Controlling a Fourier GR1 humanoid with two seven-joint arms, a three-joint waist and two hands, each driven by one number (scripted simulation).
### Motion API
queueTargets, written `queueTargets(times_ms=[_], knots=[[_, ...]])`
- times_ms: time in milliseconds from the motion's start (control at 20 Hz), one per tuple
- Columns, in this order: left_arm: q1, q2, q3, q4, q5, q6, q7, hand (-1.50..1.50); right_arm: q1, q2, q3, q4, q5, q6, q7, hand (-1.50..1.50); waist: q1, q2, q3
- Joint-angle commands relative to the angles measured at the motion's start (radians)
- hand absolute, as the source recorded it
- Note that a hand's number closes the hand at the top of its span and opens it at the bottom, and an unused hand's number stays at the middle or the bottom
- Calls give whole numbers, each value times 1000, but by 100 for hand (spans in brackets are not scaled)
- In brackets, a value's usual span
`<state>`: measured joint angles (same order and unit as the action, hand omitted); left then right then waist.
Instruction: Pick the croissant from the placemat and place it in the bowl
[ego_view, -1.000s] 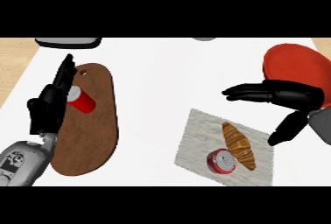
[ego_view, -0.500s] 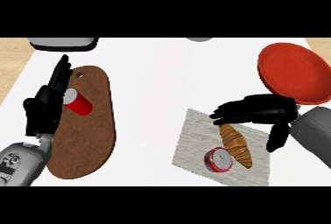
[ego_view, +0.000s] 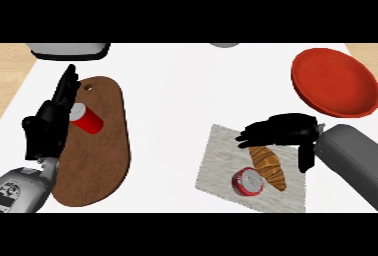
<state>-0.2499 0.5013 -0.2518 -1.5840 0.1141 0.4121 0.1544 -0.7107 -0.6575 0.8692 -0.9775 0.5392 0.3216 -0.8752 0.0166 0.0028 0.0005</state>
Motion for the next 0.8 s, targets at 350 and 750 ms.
queueTargets(times_ms=[350, 750], knots=[[33, -46, 45, -25, -49, -32, -1, 0, -5, 179, -20, 207, 115, 8, -92, -150, -1, -1, 0], [4, -75, 77, 27, -78, -68, -6, 0, 34, 226, -10, 281, 228, -181, -195, 150, -7, 1, 0]])
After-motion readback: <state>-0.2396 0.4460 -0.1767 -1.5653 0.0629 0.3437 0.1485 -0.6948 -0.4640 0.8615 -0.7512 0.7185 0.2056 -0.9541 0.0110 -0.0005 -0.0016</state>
